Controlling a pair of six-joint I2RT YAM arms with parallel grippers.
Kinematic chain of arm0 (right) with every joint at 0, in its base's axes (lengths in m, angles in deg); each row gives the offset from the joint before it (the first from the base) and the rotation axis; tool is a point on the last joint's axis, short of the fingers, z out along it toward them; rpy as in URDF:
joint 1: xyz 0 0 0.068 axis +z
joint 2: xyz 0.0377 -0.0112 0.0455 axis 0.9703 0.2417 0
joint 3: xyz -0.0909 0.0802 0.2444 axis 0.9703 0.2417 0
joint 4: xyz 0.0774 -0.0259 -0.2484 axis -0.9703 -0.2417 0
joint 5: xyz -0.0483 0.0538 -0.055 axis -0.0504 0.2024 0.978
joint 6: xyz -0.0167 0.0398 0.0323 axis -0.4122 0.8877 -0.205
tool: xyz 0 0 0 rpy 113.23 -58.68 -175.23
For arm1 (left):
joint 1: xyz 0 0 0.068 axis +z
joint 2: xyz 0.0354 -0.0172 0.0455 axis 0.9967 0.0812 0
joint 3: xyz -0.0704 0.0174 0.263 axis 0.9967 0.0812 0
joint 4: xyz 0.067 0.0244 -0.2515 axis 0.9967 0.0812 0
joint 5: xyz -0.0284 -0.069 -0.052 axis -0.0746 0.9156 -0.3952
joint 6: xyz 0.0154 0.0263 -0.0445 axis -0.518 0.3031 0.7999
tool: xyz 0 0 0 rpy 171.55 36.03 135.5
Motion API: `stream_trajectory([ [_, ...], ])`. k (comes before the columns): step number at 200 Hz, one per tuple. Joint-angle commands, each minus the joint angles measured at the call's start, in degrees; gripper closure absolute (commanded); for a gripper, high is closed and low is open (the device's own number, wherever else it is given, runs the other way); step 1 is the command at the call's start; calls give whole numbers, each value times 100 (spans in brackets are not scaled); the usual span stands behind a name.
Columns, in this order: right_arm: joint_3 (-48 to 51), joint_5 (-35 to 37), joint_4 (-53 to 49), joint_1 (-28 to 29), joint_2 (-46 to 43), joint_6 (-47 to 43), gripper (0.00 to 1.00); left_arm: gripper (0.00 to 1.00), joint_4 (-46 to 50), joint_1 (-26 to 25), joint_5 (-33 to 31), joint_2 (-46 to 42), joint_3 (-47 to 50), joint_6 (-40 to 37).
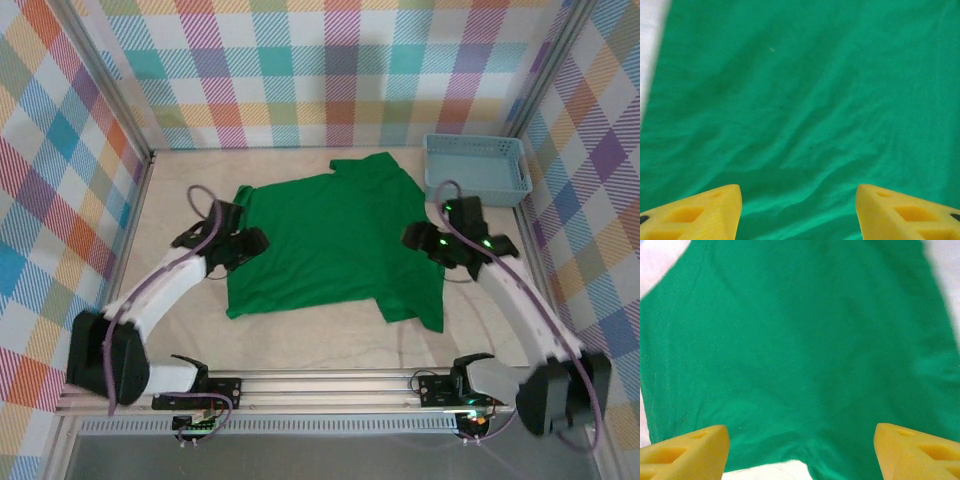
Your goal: Fold the inside-out t-shirt
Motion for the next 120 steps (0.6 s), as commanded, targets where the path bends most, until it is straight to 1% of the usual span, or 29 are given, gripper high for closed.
stream_trajectory([
  [1,-446,-320,649,179,1183,-446,24,39,-445,-134,265,707,-142,15],
  [15,-852,-373,677,232,1976,-498,25,40,-776,-135,415,1108,-126,83],
  [27,-1132,-392,682,257,2516,-501,27,40,-877,-152,442,1398,-118,84],
  [38,-1289,-332,626,252,2876,-418,27,40,-916,-152,427,1571,-74,73],
  [59,-1317,38,432,250,3268,-201,26,40,-1030,-152,398,1668,219,68],
  [91,-607,331,518,255,3237,270,26,39,-1323,-152,398,1471,831,95],
  [110,23,361,624,264,2933,574,26,38,-1404,-161,435,1229,1231,127],
  [120,418,363,687,266,2638,730,26,37,-1415,-178,450,1071,1413,148],
])
